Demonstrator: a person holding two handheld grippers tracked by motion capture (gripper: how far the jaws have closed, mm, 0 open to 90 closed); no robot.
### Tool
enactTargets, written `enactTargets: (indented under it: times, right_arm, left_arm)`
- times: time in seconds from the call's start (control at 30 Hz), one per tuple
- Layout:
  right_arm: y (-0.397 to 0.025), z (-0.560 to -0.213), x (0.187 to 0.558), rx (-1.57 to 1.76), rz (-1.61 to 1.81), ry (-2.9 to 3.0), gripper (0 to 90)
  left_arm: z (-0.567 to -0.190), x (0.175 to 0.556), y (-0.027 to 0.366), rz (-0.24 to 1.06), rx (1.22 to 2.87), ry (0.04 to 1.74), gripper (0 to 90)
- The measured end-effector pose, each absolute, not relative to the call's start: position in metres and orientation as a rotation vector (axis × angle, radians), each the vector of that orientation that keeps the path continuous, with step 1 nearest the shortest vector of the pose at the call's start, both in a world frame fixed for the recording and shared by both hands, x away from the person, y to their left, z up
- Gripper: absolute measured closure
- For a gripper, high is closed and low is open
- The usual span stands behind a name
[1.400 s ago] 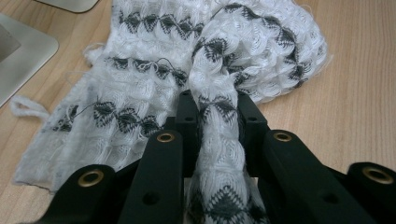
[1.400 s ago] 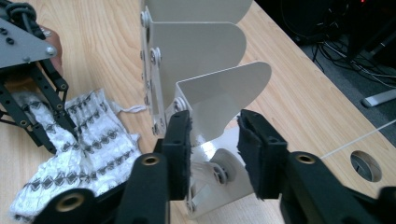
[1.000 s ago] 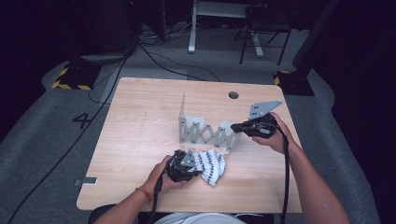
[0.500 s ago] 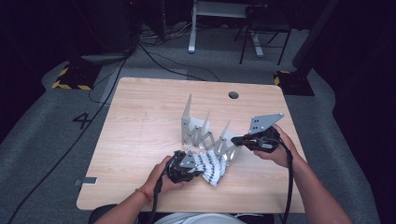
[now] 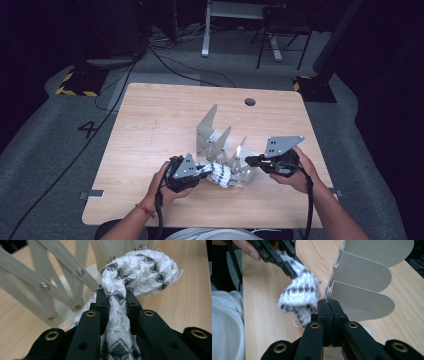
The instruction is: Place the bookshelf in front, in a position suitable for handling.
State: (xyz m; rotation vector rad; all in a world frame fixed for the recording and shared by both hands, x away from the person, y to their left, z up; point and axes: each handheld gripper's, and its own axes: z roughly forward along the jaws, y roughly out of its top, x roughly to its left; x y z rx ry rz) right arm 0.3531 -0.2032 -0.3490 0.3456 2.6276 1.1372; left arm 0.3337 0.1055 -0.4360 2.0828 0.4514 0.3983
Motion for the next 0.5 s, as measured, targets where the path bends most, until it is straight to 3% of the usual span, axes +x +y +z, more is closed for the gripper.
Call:
enactTargets:
  times: [0.27, 0.5]
  right_arm:
    - [-0.209, -0.355, 0.354, 0.374, 1.219, 2.611, 88.4]
    - [-0.211, -0.358, 0.354, 0.375, 1.261, 2.585, 88.6]
  left_arm:
    - [-0.403, 0.331, 0.12, 0.557, 1.907, 0.46, 78.7]
    - [-0.424, 0.343, 0.102, 0.518, 2.027, 0.409, 78.6]
